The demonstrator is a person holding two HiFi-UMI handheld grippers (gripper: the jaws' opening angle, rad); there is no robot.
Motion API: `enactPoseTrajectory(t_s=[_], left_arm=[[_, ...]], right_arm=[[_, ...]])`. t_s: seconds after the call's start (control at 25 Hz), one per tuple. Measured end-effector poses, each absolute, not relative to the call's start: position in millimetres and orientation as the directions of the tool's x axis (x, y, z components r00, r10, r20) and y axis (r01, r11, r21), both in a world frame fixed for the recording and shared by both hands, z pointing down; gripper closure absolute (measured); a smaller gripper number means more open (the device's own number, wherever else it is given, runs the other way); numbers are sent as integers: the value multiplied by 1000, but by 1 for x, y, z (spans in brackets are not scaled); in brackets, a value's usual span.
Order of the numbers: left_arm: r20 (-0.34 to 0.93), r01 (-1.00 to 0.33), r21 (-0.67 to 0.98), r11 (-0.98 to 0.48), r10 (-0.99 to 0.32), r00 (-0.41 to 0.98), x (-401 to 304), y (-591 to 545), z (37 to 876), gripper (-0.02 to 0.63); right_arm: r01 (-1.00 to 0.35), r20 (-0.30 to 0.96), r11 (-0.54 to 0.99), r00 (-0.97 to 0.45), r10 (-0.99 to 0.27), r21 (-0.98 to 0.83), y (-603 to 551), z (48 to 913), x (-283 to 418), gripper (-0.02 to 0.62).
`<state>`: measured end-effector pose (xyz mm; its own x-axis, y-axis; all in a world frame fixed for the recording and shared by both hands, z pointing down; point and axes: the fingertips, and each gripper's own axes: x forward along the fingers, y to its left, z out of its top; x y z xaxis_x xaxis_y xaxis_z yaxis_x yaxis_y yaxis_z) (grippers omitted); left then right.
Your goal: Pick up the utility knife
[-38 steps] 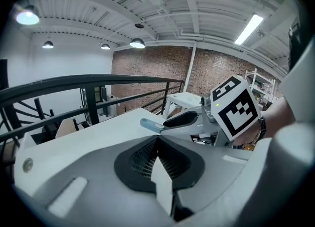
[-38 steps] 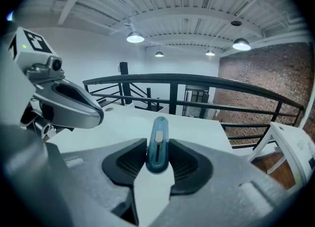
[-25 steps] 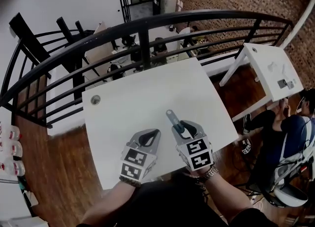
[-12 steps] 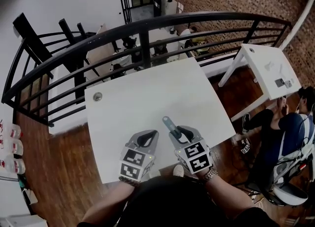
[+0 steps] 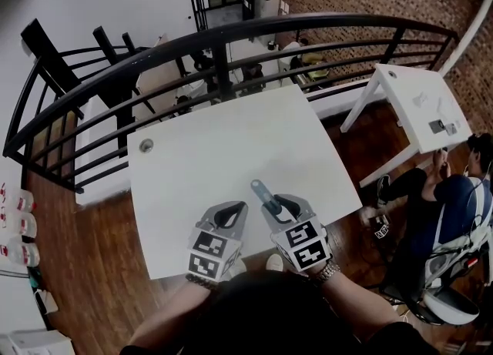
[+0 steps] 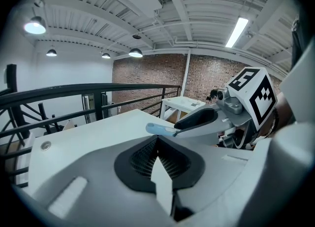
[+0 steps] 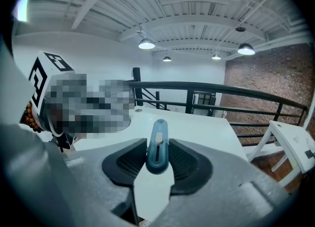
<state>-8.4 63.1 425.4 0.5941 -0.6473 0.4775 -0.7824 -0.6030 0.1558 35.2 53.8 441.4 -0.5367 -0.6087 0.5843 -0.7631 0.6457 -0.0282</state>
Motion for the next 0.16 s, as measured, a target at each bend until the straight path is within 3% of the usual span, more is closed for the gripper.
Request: enactPoseTrajectory(t_s=[0.16], left_arm=[[477,-782,150,-605,-648,593,1,62,423,589]], right_arm=[[-761,581,648,-541,-608,-30,54,440,43,465]])
